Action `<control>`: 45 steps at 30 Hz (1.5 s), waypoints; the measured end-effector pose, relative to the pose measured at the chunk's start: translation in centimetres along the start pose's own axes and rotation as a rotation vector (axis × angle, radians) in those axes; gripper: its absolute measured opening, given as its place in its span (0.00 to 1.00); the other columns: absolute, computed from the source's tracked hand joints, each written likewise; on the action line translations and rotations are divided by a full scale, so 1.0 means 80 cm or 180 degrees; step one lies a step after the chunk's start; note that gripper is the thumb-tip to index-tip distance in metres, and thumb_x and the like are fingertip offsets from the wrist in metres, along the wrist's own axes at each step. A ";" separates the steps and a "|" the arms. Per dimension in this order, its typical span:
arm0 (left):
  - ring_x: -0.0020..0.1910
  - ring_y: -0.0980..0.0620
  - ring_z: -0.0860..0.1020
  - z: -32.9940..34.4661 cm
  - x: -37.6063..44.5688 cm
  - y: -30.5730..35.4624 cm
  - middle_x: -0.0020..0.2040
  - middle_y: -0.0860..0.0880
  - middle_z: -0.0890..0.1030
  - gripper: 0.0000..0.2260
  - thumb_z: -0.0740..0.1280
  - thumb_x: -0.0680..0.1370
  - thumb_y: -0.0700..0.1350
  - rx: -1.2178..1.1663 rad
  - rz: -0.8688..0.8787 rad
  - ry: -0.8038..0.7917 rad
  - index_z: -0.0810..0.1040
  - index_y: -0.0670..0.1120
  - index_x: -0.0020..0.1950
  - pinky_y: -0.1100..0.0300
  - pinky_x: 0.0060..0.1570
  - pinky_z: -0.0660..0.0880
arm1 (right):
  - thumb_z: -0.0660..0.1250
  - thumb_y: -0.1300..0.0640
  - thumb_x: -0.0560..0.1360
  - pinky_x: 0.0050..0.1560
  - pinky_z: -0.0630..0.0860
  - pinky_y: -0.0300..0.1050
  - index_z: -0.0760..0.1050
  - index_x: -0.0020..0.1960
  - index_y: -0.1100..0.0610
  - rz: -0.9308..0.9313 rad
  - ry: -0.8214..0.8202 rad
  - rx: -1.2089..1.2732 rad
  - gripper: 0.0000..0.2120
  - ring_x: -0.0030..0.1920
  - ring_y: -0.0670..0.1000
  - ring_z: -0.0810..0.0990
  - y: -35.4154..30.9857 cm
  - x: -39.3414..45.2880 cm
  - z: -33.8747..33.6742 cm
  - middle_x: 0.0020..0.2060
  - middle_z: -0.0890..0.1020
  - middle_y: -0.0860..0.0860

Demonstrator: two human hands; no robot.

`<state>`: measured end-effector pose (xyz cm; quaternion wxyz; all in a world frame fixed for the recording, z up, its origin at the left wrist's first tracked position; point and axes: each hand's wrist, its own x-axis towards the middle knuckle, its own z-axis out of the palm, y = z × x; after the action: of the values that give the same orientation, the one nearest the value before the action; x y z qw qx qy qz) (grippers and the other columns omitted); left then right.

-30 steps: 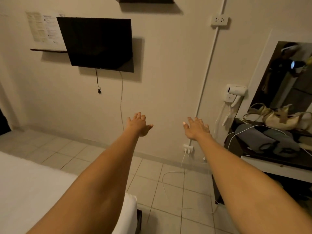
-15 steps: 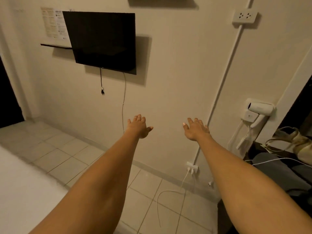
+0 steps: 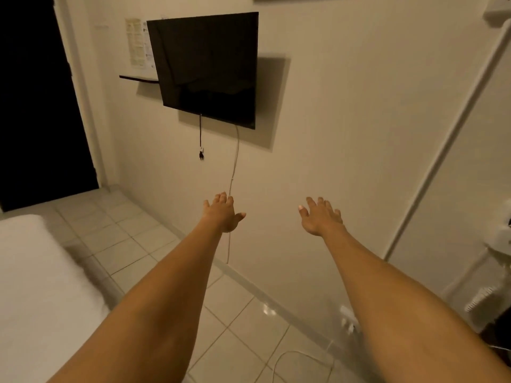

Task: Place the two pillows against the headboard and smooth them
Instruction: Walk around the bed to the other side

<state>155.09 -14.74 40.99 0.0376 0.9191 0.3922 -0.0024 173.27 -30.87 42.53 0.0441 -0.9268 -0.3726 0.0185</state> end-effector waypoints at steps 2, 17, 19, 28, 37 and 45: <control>0.80 0.44 0.46 0.002 0.041 -0.011 0.81 0.42 0.46 0.33 0.50 0.82 0.60 -0.0017 -0.0083 0.0018 0.47 0.41 0.80 0.42 0.77 0.48 | 0.42 0.42 0.82 0.76 0.49 0.59 0.48 0.79 0.52 -0.0089 -0.0015 0.0011 0.29 0.79 0.57 0.48 -0.015 0.047 0.004 0.79 0.49 0.56; 0.80 0.44 0.45 -0.017 0.299 -0.135 0.81 0.43 0.45 0.34 0.50 0.82 0.61 0.0033 -0.0791 0.0009 0.46 0.43 0.80 0.43 0.77 0.47 | 0.41 0.42 0.82 0.77 0.46 0.59 0.46 0.80 0.52 -0.0737 -0.0231 0.0135 0.29 0.79 0.57 0.46 -0.162 0.360 0.022 0.79 0.47 0.56; 0.80 0.44 0.46 -0.014 0.322 -0.160 0.81 0.43 0.45 0.34 0.51 0.82 0.60 0.0012 -0.0937 -0.0005 0.46 0.42 0.80 0.43 0.77 0.47 | 0.41 0.42 0.82 0.77 0.46 0.59 0.46 0.80 0.52 -0.0887 -0.0285 0.0155 0.29 0.79 0.57 0.46 -0.193 0.396 0.028 0.79 0.47 0.56; 0.80 0.43 0.44 -0.016 0.437 -0.290 0.81 0.42 0.44 0.33 0.52 0.82 0.58 -0.0106 -0.1678 0.0063 0.45 0.42 0.80 0.43 0.77 0.47 | 0.42 0.42 0.82 0.77 0.46 0.57 0.46 0.80 0.51 -0.1687 -0.0399 0.0138 0.29 0.79 0.57 0.46 -0.361 0.573 0.054 0.79 0.47 0.55; 0.80 0.43 0.44 -0.035 0.505 -0.408 0.81 0.42 0.44 0.34 0.54 0.82 0.58 -0.0304 -0.2291 0.0150 0.44 0.41 0.80 0.42 0.77 0.48 | 0.43 0.42 0.82 0.76 0.47 0.58 0.47 0.79 0.51 -0.2468 -0.0484 -0.0014 0.29 0.79 0.57 0.48 -0.537 0.677 0.069 0.79 0.49 0.56; 0.80 0.43 0.44 -0.032 0.555 -0.552 0.81 0.42 0.44 0.34 0.54 0.82 0.58 -0.0323 -0.2657 0.0137 0.45 0.42 0.80 0.42 0.77 0.48 | 0.43 0.42 0.82 0.75 0.50 0.58 0.48 0.79 0.52 -0.2820 -0.0470 0.0002 0.29 0.78 0.58 0.50 -0.696 0.744 0.088 0.79 0.51 0.57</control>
<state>153.88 47.88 39.07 0.0704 0.6781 0.7313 0.0210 177.39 50.76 40.77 0.0213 -0.6740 -0.7357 0.0641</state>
